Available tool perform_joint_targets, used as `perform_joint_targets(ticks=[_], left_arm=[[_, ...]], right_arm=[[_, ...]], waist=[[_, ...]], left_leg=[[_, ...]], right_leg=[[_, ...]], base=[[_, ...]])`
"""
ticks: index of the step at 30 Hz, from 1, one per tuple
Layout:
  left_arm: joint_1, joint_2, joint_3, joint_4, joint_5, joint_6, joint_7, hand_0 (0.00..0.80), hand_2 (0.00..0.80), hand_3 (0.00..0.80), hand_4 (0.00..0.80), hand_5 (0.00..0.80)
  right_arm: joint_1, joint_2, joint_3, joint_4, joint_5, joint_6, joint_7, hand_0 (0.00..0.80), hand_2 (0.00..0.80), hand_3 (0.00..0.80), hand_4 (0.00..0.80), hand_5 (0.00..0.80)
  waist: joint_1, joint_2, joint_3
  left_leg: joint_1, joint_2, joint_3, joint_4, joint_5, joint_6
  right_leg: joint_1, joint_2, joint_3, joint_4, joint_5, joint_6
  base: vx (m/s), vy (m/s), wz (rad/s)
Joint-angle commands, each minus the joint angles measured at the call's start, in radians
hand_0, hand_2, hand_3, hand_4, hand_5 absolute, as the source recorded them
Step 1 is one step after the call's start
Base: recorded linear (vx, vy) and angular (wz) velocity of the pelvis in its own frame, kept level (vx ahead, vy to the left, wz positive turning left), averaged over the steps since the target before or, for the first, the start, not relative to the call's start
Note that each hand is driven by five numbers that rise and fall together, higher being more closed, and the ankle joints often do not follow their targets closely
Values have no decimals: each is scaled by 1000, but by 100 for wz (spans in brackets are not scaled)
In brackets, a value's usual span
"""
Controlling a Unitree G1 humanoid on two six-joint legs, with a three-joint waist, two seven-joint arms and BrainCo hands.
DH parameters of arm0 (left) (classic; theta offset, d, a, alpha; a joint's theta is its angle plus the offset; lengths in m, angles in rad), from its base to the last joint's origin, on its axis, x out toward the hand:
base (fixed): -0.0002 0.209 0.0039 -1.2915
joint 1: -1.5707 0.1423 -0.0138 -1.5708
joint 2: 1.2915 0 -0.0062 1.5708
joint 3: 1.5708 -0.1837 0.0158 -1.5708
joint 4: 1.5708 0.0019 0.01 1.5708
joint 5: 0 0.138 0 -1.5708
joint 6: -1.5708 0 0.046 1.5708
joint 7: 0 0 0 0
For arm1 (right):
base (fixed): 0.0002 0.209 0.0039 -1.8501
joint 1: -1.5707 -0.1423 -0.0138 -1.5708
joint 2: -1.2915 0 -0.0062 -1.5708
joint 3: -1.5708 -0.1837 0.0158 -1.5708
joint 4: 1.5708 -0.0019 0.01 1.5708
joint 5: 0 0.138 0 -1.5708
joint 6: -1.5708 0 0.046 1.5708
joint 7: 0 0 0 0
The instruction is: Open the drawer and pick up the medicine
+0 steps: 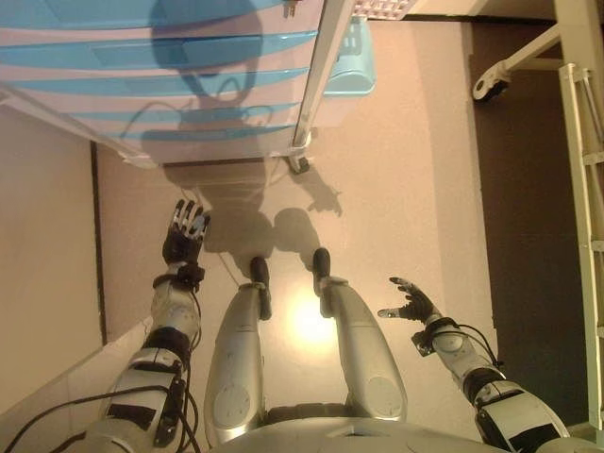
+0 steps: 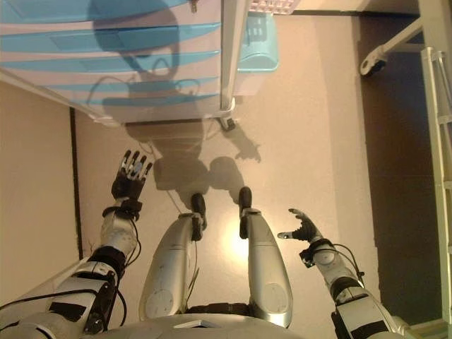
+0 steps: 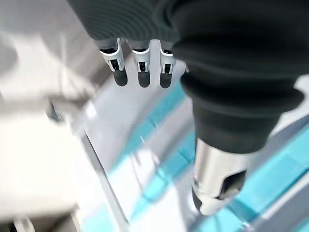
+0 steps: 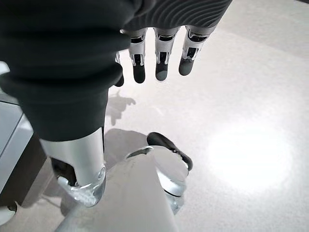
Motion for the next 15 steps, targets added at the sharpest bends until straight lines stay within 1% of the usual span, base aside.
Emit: perform_joint_targets(ticks=[1, 4, 8, 9, 10, 11, 13, 15], left_arm=[[-25, 46, 50, -65, -225, 83, -97, 0, 0, 0, 0, 0], [-89, 82, 59, -98, -310, 108, -95, 0, 0, 0, 0, 0], [-202, 150, 68, -125, -381, 108, -50, 0, 0, 0, 0, 0], [-228, 164, 69, -128, -395, 106, -42, 0, 0, 0, 0, 0], [-257, 184, 68, -134, -405, 98, -27, 0, 0, 0, 0, 0], [-287, 203, 62, -138, -392, 78, -3, 0, 0, 0, 0, 0], [-346, 237, 48, -137, -362, 54, 56, 0, 0, 0, 0, 0], [-402, 267, 29, -116, -365, 50, 85, 0, 0, 0, 0, 0]], right_arm=[[73, -33, 40, -63, 95, 14, -1, 0, 0, 0, 0, 0], [73, -36, 48, -78, 112, 22, -7, 0, 0, 0, 0, 0], [74, -44, 67, -95, 127, 27, -15, 0, 0, 0, 0, 0], [73, -47, 71, -93, 126, 23, -16, 0, 0, 0, 0, 0], [75, -50, 80, -90, 129, 20, -17, 0, 0, 0, 0, 0], [74, -53, 85, -91, 132, 19, -20, 0, 0, 0, 0, 0], [73, -57, 97, -87, 133, 21, -23, 0, 0, 0, 0, 0], [73, -58, 108, -76, 129, 18, -26, 0, 0, 0, 0, 0]], waist=[[-19, -5, -43], [-30, -10, -44], [-43, -17, -45], [-49, -24, -41], [-50, -18, -47], [-56, -24, -43], [-61, -22, -46], [-68, -20, -47]], left_leg=[[12, -54, -21, -65, -65, 61], [0, -59, -24, -57, -66, 63], [-12, -61, -24, -46, -72, 66], [-25, -61, -10, -47, -43, 69], [-15, -60, -20, -42, -74, 66], [-29, -59, -6, -41, -46, 69], [-31, -58, -2, -38, -47, 68], [-30, -57, 1, -37, -48, 68]], right_leg=[[-5, 25, -37, -20, -8, 3], [-12, 35, -24, -23, -4, -3], [-16, 44, -12, -27, -3, -9], [-24, 40, -14, -38, 25, -16], [-17, 46, -8, -31, -1, -12], [-25, 42, -9, -41, 25, -19], [-26, 41, -7, -42, 26, -21], [-25, 42, -3, -45, 26, -22]], base=[[73, -5, -12], [62, -7, -8], [25, -20, -11], [33, -10, -9], [-70, -33, -9], [26, -4, -10], [-30, -11, -8], [0, 0, 0]])
